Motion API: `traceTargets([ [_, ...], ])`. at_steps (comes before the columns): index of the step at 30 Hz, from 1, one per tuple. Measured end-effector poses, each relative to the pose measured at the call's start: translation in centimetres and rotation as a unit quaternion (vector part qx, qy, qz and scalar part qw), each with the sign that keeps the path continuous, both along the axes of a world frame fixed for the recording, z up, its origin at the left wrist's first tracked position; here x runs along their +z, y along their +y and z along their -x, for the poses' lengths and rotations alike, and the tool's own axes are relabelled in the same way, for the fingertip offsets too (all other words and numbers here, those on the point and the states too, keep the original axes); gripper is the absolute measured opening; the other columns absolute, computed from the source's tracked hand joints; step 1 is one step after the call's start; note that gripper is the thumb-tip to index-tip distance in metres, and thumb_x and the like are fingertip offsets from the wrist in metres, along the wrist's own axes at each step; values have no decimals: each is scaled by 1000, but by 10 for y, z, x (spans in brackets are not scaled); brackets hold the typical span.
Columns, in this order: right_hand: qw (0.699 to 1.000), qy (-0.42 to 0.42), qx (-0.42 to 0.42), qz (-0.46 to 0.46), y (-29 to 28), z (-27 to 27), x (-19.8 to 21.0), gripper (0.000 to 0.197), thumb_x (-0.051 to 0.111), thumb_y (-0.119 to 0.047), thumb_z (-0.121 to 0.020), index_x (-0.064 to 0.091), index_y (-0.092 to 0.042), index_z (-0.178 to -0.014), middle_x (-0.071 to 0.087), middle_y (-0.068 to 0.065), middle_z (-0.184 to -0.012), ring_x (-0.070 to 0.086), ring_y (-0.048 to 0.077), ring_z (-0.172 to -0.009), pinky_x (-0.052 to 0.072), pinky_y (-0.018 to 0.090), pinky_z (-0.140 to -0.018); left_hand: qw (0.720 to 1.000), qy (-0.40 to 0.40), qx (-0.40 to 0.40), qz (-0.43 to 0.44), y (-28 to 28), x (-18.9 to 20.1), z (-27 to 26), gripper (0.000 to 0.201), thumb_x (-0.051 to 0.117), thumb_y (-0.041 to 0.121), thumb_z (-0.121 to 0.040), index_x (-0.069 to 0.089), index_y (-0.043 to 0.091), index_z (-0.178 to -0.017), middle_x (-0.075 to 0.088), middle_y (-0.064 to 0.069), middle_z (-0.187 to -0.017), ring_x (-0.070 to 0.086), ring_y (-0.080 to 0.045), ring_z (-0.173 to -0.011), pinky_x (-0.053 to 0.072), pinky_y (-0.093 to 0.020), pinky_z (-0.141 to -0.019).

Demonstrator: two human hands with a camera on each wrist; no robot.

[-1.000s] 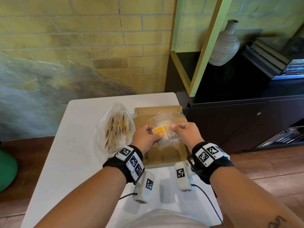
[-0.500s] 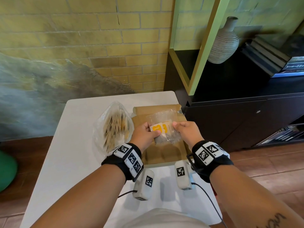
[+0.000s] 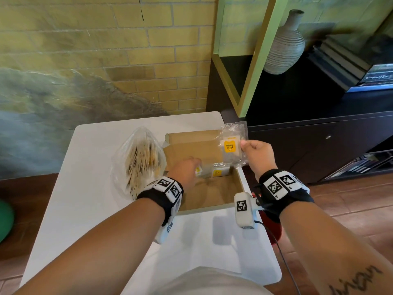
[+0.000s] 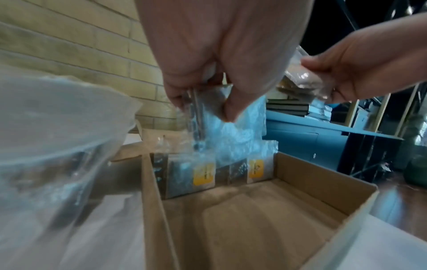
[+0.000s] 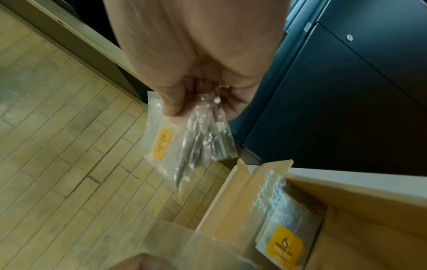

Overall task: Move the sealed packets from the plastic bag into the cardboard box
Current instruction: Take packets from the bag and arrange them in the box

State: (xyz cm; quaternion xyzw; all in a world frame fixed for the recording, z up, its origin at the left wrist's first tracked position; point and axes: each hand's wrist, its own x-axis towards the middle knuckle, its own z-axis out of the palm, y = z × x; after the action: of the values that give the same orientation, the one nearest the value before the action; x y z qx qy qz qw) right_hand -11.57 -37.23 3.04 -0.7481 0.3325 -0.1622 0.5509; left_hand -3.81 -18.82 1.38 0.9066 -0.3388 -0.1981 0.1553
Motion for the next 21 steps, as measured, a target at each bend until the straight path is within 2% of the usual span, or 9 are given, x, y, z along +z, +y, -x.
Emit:
traceTargets([
  [2, 1000, -2, 5, 3, -1, 2, -1, 30, 54, -20, -93, 67, 3, -80, 63, 29, -82, 53, 21, -74, 52, 41, -77, 994, -5, -60, -89, -6, -7, 1, 48, 47, -2, -86, 49, 14, -131, 53, -10, -126, 53, -30, -115, 46, -37, -95],
  [5, 1000, 5, 16, 3, -2, 4, -3, 28, 54, -18, -93, 66, -5, -71, 57, 14, -73, 50, 20, -72, 47, 34, -71, 981, -27, -87, -170, -7, -16, 2, 38, 49, 9, -90, 50, 18, -127, 57, -8, -122, 55, -27, -111, 48, -39, -93],
  [7, 1000, 10, 21, 0, -2, 5, -3, 28, 54, -18, -93, 66, -9, -70, 57, 11, -73, 51, 20, -70, 48, 35, -71, 980, -36, -79, -177, -5, -19, 1, 33, 50, 12, -91, 53, 18, -123, 59, -7, -118, 56, -25, -108, 48, -37, -90],
  [10, 1000, 12, 25, -1, -2, 5, -5, 27, 53, -18, -93, 68, -6, -75, 58, 12, -73, 52, 20, -70, 50, 37, -72, 980, -41, -71, -179, -1, -18, -6, 24, 49, 12, -91, 57, 16, -114, 59, -7, -113, 57, -25, -103, 45, -32, -82],
  [13, 999, 18, 35, 7, -1, 3, -7, 32, 53, -21, -93, 65, 5, -78, 57, 15, -73, 51, 22, -69, 52, 43, -72, 981, -38, -59, -181, -2, -15, -11, 22, 50, 8, -89, 61, 13, -108, 60, -9, -112, 59, -26, -101, 49, -33, -84],
  [15, 999, 22, 40, 7, 0, 2, -8, 34, 54, -22, -93, 63, 9, -81, 55, 15, -72, 49, 23, -69, 49, 41, -68, 981, -50, -61, -179, -3, -13, -13, 25, 51, 7, -88, 63, 12, -109, 61, -9, -112, 60, -26, -101, 50, -34, -87],
  [17, 999, 22, 45, 4, 2, 1, -8, 34, 53, -21, -93, 63, 9, -82, 54, 15, -72, 48, 22, -68, 46, 36, -66, 978, -75, -71, -181, -3, -12, -14, 28, 50, 5, -89, 63, 12, -113, 62, -9, -113, 60, -26, -102, 50, -34, -90],
  [21, 998, 22, 52, 2, 4, 1, -6, 32, 53, -20, -93, 65, 8, -83, 54, 17, -72, 47, 21, -67, 45, 34, -65, 970, -120, -84, -192, -4, -15, -14, 33, 50, 7, -90, 59, 12, -121, 60, -8, -119, 57, -26, -109, 49, -36, -93],
])
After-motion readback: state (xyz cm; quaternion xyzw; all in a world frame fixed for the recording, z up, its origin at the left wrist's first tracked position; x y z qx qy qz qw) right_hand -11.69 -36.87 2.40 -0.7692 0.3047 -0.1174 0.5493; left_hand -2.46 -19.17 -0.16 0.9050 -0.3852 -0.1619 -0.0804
